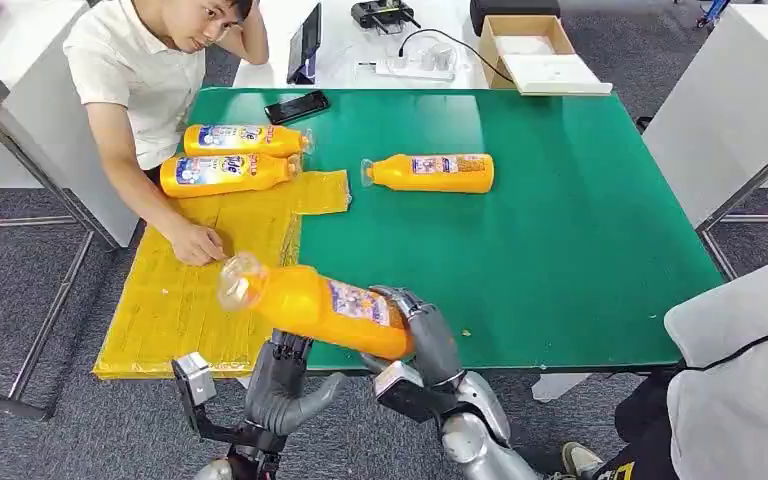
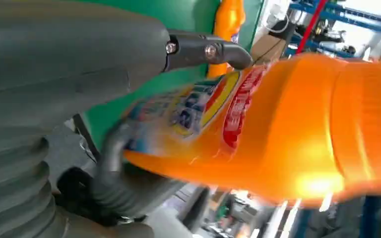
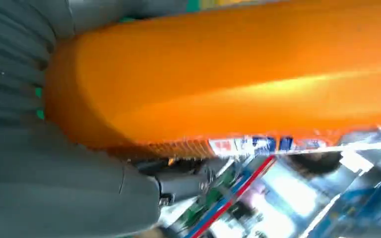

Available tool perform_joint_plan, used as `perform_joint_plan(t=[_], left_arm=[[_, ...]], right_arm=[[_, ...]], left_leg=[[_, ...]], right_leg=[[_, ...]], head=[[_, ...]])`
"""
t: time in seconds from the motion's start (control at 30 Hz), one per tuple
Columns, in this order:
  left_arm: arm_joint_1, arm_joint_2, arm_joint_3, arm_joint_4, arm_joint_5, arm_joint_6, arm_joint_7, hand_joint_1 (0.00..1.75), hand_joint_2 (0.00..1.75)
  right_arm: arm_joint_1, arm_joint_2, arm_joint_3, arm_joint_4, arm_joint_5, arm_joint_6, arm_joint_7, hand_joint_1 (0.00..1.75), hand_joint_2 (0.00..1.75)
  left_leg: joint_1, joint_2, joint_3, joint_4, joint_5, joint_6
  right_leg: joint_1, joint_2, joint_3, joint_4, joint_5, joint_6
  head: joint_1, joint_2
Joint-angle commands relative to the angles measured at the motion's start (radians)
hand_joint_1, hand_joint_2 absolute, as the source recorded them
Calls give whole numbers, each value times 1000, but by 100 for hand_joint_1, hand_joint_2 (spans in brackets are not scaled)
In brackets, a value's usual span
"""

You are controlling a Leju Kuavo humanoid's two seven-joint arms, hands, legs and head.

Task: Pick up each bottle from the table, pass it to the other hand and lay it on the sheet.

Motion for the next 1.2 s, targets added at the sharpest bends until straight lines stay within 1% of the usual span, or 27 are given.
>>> perform_joint_plan(t=[0.03, 0.1, 0.13, 0.2, 0.3, 0.37, 0.4, 0.47, 0.5, 0.53, 0.57, 0.6, 0.63, 0.67, 0.7, 0.73, 0.77, 0.8, 0.83, 0.9, 0.97, 1.03, 1.07, 1.1, 1.13, 1.17, 1.2], left_arm=[[-28, -14, 29, -16, -26, 73, -30, 0, 175], [-27, -17, 29, -22, -40, 98, -39, 0, 175], [-28, -24, 29, -30, -15, 96, -41, 0, 175], [-32, -23, 27, -39, 44, 81, -23, 0, 175], [-48, -27, 32, -28, 58, 115, -33, 0, 175], [-49, -26, 32, -27, 58, 120, -36, 3, 175], [-50, -26, 31, -22, 56, 125, -42, 175, 175], [-44, -25, 29, -28, 49, 130, -67, 175, 175], [-42, -24, 28, -33, 51, 128, -73, 175, 175], [-38, -20, 26, -39, 53, 125, -78, 175, 175], [-37, -18, 25, -43, 62, 112, -82, 175, 175], [-37, -16, 25, -43, 67, 106, -83, 175, 175], [-47, -9, 18, -42, 69, 71, -95, 175, 175], [-49, -9, 21, -42, 70, 70, -96, 175, 175], [-51, -8, 21, -41, 72, 60, -94, 175, 175], [-53, -6, 29, -39, 84, 38, -89, 175, 175], [-39, -23, 49, -48, 87, 25, -87, 175, 175], [-37, -25, 50, -51, 85, 23, -86, 175, 175], [-31, -32, 68, -54, 76, 31, -82, 175, 175], [-31, -27, 90, -50, 69, 40, -79, 175, 175], [-41, -9, 130, 0, -23, 129, -30, 175, 175], [-58, -5, 172, 66, -71, 175, -22, 175, 175], [-68, 6, 182, 97, -145, 234, -17, 175, 175], [-70, 9, 191, 106, -147, 230, -20, 175, 175], [-78, 14, 211, 126, -268, 327, -84, 175, 175], [-84, 21, 219, 142, -390, 426, -87, 175, 175], [-83, 20, 229, 140, -394, 426, -86, 175, 175]], right_arm=[[-44, 24, 206, 168, 43, -22, -13, 175, 175], [-46, 16, 217, 170, 41, -22, -16, 175, 175], [-41, 13, 225, 172, 36, -21, -22, 175, 175], [-31, 20, 241, 185, 16, -9, -36, 175, 175], [-34, 31, 278, 214, 2, 1, -44, 175, 175], [-35, 32, 281, 217, -2, 1, -44, 175, 175], [-37, 34, 282, 223, -9, 1, -43, 175, 175], [-37, 32, 282, 227, -24, 2, -45, 173, 175], [-35, 33, 280, 225, -31, 1, -46, 141, 175], [-30, 28, 280, 219, -42, 11, -48, 24, 175], [-25, 25, 282, 209, -43, 5, -63, 0, 175], [-20, 21, 286, 205, -43, 8, -69, 0, 175], [-13, 3, 299, 189, -53, 38, -98, 0, 175], [-8, -2, 299, 188, -55, 40, -104, 0, 175], [-4, -9, 301, 181, -53, 40, -110, 0, 0], [5, -22, 301, 169, -45, 32, -123, 0, 0], [15, -32, 294, 161, -44, 29, -130, 0, 0], [17, -36, 293, 160, -44, 28, -133, 0, 0], [30, -39, 269, 145, -52, 9, -145, 0, 0], [37, -46, 247, 133, -57, 3, -147, 0, 0], [81, -59, 174, 72, -70, -25, -144, 0, 0], [115, -73, 121, 24, -77, -34, -137, 0, 0], [132, -77, 89, 4, -88, -46, -137, 0, 0], [137, -80, 79, -5, -91, -43, -139, 0, 0], [158, -81, 30, -36, -104, -78, -151, 0, 0], [172, -82, -11, -63, -107, -114, -163, 0, 0], [175, -87, -24, -72, -106, -114, -161, 0, 0]], left_leg=[[1, 2, 3, -1, -1, -2], [1, 3, 4, -1, -2, -2], [1, 2, 2, -1, -1, -1], [1, 0, 3, -1, -1, -1], [1, 0, 3, -1, -1, -2], [1, -1, 3, -1, 0, -2], [1, 0, 2, -1, 0, -2], [0, -1, 2, -1, 0, -2], [0, -1, 1, -1, 0, -1], [1, -1, 3, -1, -1, -2], [1, -1, 4, -1, -1, -2], [1, -1, 3, -1, -1, -2], [0, -1, 1, -1, 0, -1], [1, -2, 3, -1, -1, -2], [1, -1, 2, -1, 0, -1], [1, -2, 4, -1, -1, -2], [0, -2, 3, -1, -1, -1], [0, -1, 1, -1, 0, -1], [0, -3, 3, -1, -1, -1], [1, -2, 3, -1, -1, -2], [0, -2, 0, -1, 0, -1], [-1, -3, 1, -2, 0, -1], [0, -2, 3, -2, -1, -2], [0, -3, 2, -2, 0, -2], [-1, -3, 2, -3, 0, -1], [-1, -3, 3, -3, 0, -2], [-1, -1, 2, -2, 0, -1]], right_leg=[[1, 0, 3, -1, -1, -2], [1, 1, 4, -1, -1, -2], [1, 0, 2, -1, -1, -1], [1, -1, 3, -1, -1, -2], [1, -1, 3, -1, -1, -2], [1, -2, 3, -1, -1, -2], [1, -2, 2, -1, -1, -2], [1, -3, 3, -1, -1, -2], [1, -2, 1, -1, -1, -1], [1, -3, 3, -1, -1, -2], [1, -3, 4, -1, -2, -3], [1, -3, 3, -1, -1, -2], [1, -2, 1, -1, -1, -1], [1, -4, 3, -1, -2, -2], [1, -3, 2, -1, -1, -1], [1, -4, 4, -1, -2, -2], [1, -4, 3, -1, -2, -2], [1, -3, 1, -1, -1, -1], [1, -5, 4, -2, -2, -2], [1, -5, 3, -1, -2, -2], [0, -4, 0, -1, -1, -1], [0, -4, 2, -1, -1, -2], [0, -4, 3, -1, -2, -2], [0, -5, 3, -2, -1, -2], [0, -5, 2, -2, -1, -2], [0, -5, 3, -2, -1, -2], [0, -3, 1, -2, -1, -2]], head=[[0, 0], [0, 0], [0, 0], [0, 0], [0, 0], [0, 0], [0, 0], [0, 0], [0, 0], [0, 0], [0, 0], [0, 0], [0, 0], [0, 0], [0, 0], [0, 0], [0, 0], [0, 0], [0, 0], [0, 0], [0, 0], [0, 0], [0, 0], [0, 0], [0, 0], [0, 0], [0, 0]])
